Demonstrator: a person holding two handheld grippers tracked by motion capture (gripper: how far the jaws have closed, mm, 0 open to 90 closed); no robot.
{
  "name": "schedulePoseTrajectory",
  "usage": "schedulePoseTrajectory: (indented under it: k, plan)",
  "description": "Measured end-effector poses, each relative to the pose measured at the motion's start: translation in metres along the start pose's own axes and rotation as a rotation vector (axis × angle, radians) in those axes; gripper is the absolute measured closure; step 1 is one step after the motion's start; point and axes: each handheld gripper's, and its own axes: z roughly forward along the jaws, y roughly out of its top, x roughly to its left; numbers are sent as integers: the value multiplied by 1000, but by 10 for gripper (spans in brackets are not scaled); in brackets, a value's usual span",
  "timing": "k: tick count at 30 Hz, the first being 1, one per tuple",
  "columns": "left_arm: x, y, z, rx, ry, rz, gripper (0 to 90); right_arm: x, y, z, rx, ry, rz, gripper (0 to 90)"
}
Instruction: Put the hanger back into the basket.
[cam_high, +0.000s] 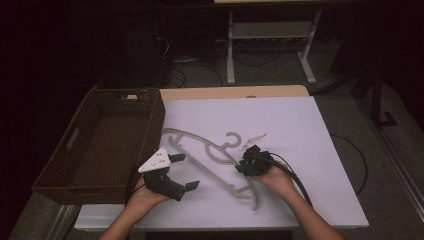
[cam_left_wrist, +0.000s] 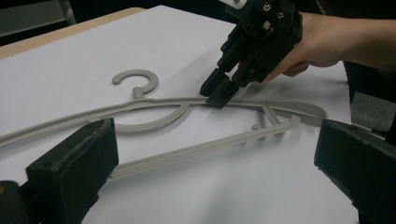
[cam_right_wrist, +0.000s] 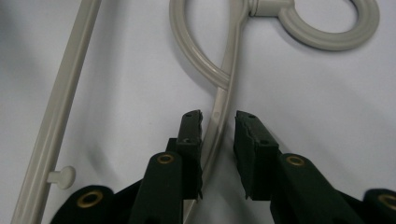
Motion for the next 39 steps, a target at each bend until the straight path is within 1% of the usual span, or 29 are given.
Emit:
schedulePoseTrajectory:
  k: [3, 4, 8, 10, 13, 15, 16, 17, 19, 23, 26, 29, 31, 32, 33, 36, 39]
  plan:
    - [0, 0, 0, 2, -2, 1, 0, 2, 0, 1, 5, 4, 1, 743]
    - [0, 0, 0, 3, -1, 1, 0, 2, 0, 1, 6, -4, -8, 744]
    - [0, 0, 0, 2, -1, 0, 0, 3, 0, 1, 5, -6, 12, 756]
    - [0, 0, 0, 2, 0, 1, 0, 3, 0, 1, 5, -10, 14, 761]
    - [0, 0, 0, 2, 0, 2, 0, 1, 0, 0, 10, -30, 17, 772]
    - [0, 0, 0, 3, -1, 4, 0, -4, -1, -2, 11, -37, 19, 782]
    - [0, 0, 0, 3, -1, 4, 0, -6, -1, -3, 13, -40, 35, 788]
    - [0, 0, 0, 2, -2, 3, 0, -8, -2, -3, 13, -47, 39, 795]
    - [0, 0, 0, 2, -2, 3, 0, -14, -3, -5, 18, -61, 32, 806]
    - [0, 0, 0, 0, -3, 4, 0, -23, -6, -9, 22, -64, 50, 809]
    - [0, 0, 0, 0, -3, 4, 0, -26, -7, -10, 21, -65, 44, 810]
    - [0, 0, 0, 1, -5, 4, 0, -34, -10, -13, 28, -89, 26, 809]
    - [0, 0, 0, 1, -6, 5, 0, -39, -12, -16, 29, -98, 34, 809]
    - [0, 0, -1, 0, -5, 3, 0, -43, -14, -18, 27, -102, 26, 809]
    - [0, 0, -1, -2, -6, 2, 0, -47, -15, -20, 27, -108, 31, 809]
    - [0, 0, -1, -3, -5, 3, 0, -57, -19, -25, 24, -131, 13, 809]
    - [0, 0, -1, -4, -5, 4, 0, -69, -25, -33, 22, -152, 17, 809]
